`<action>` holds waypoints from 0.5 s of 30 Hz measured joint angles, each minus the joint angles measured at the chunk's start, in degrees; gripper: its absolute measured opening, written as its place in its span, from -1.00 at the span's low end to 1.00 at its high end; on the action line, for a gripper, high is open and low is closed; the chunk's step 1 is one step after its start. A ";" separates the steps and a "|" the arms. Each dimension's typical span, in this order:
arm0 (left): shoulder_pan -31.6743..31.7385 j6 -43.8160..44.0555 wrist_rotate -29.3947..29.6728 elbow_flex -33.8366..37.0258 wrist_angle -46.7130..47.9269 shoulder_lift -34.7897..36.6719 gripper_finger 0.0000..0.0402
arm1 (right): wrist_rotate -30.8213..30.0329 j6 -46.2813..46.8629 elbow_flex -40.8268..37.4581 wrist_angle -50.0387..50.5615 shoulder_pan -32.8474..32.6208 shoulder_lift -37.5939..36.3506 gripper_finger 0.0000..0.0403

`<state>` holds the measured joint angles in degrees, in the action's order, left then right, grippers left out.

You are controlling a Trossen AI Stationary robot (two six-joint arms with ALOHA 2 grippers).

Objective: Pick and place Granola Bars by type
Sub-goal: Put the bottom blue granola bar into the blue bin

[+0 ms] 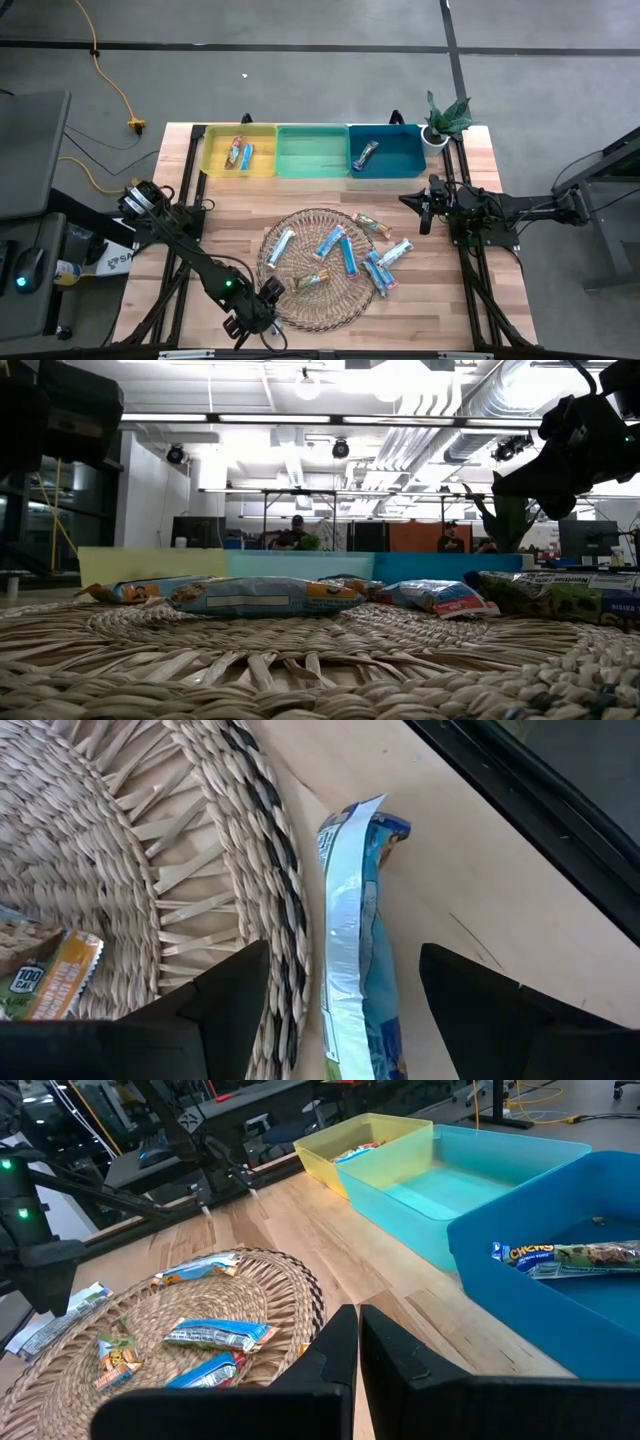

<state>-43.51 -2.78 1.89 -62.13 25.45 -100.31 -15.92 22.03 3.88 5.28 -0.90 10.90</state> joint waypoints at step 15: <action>0.00 0.61 -1.30 -0.15 -0.74 -4.44 0.28 | 0.00 0.01 0.00 -0.02 -0.01 0.00 -1.00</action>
<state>-43.51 -2.17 0.59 -62.28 24.71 -104.75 -15.92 22.04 3.88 5.26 -0.91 10.90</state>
